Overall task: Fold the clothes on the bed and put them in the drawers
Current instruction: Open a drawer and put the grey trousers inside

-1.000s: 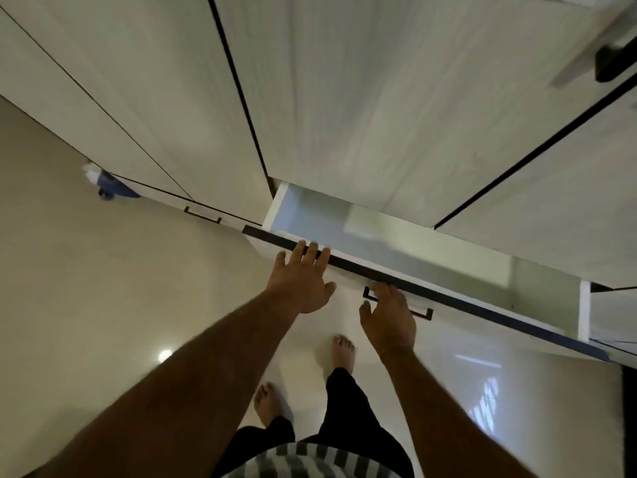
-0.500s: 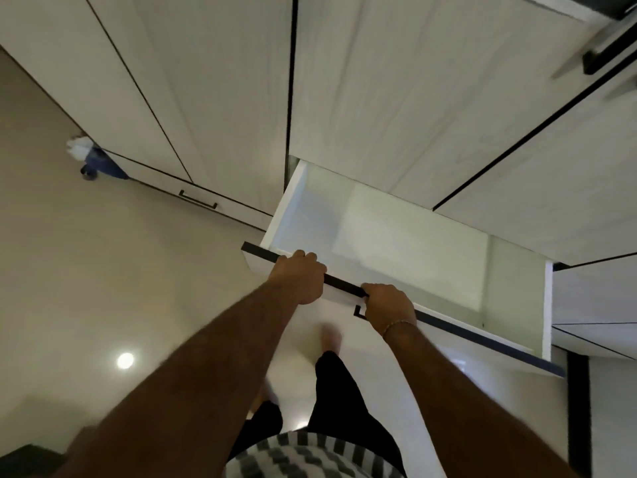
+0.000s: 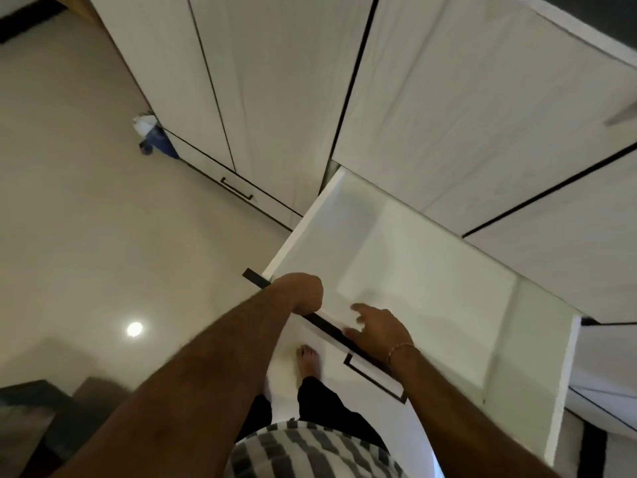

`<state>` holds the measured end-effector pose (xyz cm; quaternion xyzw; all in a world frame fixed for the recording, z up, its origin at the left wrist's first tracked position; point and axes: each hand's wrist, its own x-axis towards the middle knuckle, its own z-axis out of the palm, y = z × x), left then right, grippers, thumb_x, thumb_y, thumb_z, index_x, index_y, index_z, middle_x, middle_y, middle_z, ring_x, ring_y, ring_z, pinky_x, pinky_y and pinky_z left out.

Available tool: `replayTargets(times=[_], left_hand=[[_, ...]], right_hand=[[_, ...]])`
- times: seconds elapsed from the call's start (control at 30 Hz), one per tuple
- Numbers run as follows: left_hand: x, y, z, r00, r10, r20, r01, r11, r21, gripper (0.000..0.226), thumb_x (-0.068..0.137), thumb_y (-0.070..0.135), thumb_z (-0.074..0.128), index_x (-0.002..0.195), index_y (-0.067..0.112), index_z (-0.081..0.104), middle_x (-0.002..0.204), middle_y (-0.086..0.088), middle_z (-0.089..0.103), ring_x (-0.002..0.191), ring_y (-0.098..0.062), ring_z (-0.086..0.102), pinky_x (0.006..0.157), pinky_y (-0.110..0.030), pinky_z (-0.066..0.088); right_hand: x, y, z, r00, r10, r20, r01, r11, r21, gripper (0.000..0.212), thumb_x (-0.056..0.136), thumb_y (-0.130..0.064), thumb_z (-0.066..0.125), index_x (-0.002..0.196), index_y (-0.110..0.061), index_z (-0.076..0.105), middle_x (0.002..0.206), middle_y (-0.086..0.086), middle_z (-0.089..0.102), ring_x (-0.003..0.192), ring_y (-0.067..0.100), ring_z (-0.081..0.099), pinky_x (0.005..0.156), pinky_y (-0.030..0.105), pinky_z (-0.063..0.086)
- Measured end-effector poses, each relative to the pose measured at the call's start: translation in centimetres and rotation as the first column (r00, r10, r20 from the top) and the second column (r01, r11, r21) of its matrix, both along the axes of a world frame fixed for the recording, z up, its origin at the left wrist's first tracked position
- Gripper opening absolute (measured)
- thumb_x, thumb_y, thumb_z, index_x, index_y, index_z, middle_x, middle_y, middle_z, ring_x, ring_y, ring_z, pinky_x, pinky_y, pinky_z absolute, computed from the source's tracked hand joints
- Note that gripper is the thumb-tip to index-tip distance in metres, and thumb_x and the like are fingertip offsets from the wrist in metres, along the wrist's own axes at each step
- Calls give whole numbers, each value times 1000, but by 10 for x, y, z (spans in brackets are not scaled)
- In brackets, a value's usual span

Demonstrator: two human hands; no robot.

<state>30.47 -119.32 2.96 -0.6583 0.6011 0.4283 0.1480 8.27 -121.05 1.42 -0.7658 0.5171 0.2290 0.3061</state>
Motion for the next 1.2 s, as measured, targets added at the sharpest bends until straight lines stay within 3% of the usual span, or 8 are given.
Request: replayTargets(times=[0.1,0.33,0.43,0.53,0.7,0.8,0.93,1.2], left_hand=[[7,11,1,985,172,-35,-174,983,-62,33,102,25,48,130,18,65,132,-6,65,118,-26,61,102,-41,51],[10,36,5,884,452,-114,-462,883,-80,47,100,30,51,147,30,51,138,-3,64,126,-25,58,107,-39,48],[4,58,9,796,567,-211,-599,789,-137,51,100,18,50,150,28,48,135,-3,65,124,-23,60,106,-38,49],[6,95,11,670,694,-264,-742,630,-229,54,99,9,48,150,27,50,139,-1,63,125,-20,60,108,-37,48],[26,182,13,460,843,-280,-879,387,-279,56,99,5,46,151,27,49,134,-1,66,119,-19,63,102,-36,51],[33,265,13,217,929,-301,-952,133,-275,55,99,6,45,150,28,49,132,-1,65,117,-21,63,101,-36,52],[26,363,8,-8,954,-300,-955,-97,-282,56,98,9,46,150,29,47,133,-1,64,117,-20,62,101,-36,52],[-5,609,4,-281,911,-303,-869,-376,-322,59,98,8,53,156,13,42,148,-13,56,134,-28,55,111,-31,41]], right_hand=[[12,-17,-2,989,43,140,-30,995,-96,69,99,-54,55,158,-25,35,153,2,51,137,25,51,110,39,45],[45,-27,-16,967,152,206,-132,986,-104,65,102,-45,54,157,-19,31,158,4,45,139,27,48,108,43,45],[61,-20,-18,941,223,256,-188,970,-152,66,102,-42,55,158,-17,30,161,4,39,141,27,45,108,42,45],[90,-4,-15,888,358,288,-304,928,-215,66,102,-40,55,158,-15,31,162,7,37,142,28,43,110,41,42],[140,43,-4,729,620,291,-540,781,-312,66,103,-40,53,159,-14,31,164,9,33,149,27,34,121,41,33],[174,98,3,576,765,288,-679,644,-352,66,102,-40,52,160,-16,30,166,10,30,151,28,30,123,43,29],[207,178,12,405,871,277,-775,488,-401,68,101,-40,53,160,-16,29,166,10,30,152,27,29,123,40,28],[243,423,27,36,962,271,-903,147,-403,71,100,-43,52,162,-21,24,169,7,23,154,24,26,124,38,25]])
